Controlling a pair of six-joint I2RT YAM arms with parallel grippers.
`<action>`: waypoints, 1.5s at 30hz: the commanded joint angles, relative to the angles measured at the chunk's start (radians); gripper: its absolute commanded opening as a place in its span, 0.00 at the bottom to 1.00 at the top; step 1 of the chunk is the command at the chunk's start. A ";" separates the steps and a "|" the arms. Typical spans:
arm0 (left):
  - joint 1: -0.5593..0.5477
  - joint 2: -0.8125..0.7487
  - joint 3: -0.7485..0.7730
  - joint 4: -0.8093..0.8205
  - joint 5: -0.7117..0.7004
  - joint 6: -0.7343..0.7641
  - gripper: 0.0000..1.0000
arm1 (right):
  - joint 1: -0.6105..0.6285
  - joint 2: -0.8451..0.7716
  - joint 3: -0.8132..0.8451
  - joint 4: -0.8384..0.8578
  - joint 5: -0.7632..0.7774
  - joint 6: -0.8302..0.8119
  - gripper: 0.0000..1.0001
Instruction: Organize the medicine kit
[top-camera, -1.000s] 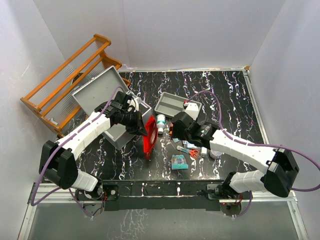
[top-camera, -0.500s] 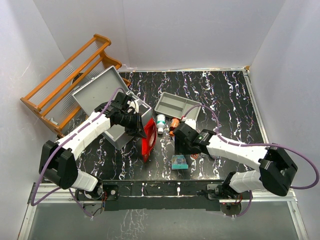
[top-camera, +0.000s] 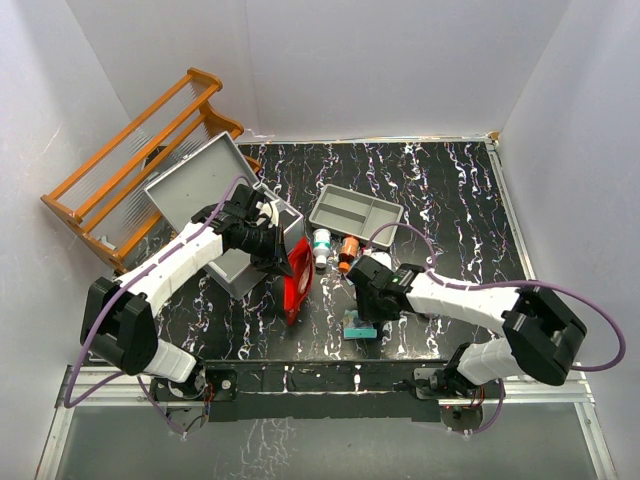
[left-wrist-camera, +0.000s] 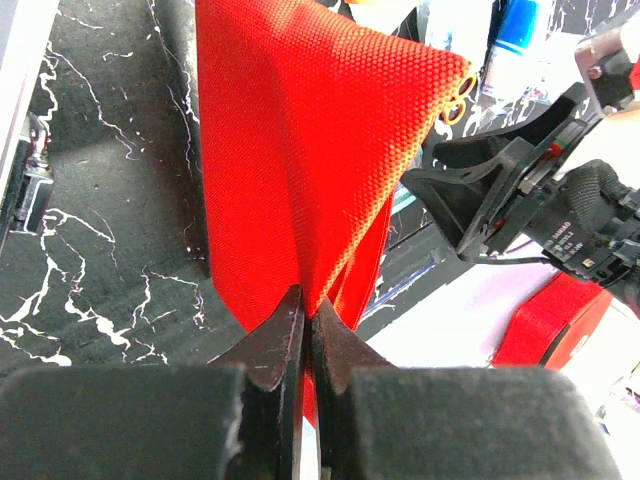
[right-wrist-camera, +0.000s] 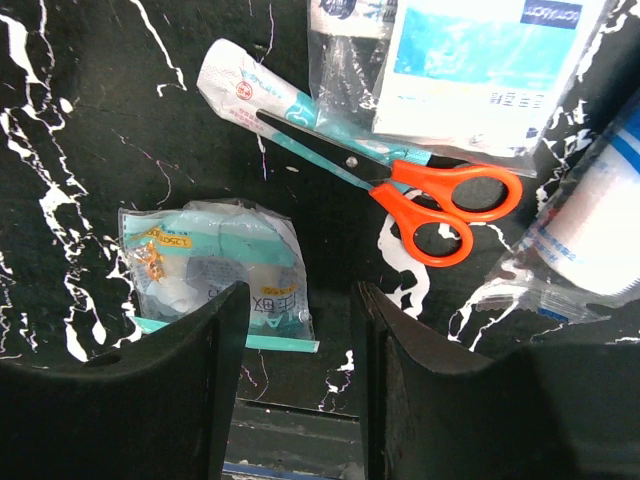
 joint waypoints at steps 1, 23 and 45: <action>-0.002 -0.013 -0.014 0.012 0.043 -0.014 0.00 | -0.002 0.035 0.003 0.082 -0.005 -0.020 0.42; -0.002 -0.070 -0.042 0.073 0.081 -0.018 0.00 | -0.001 -0.335 -0.041 0.227 0.149 0.046 0.05; -0.002 -0.143 -0.012 0.171 0.150 -0.070 0.00 | -0.002 -0.288 0.043 0.909 -0.103 0.030 0.06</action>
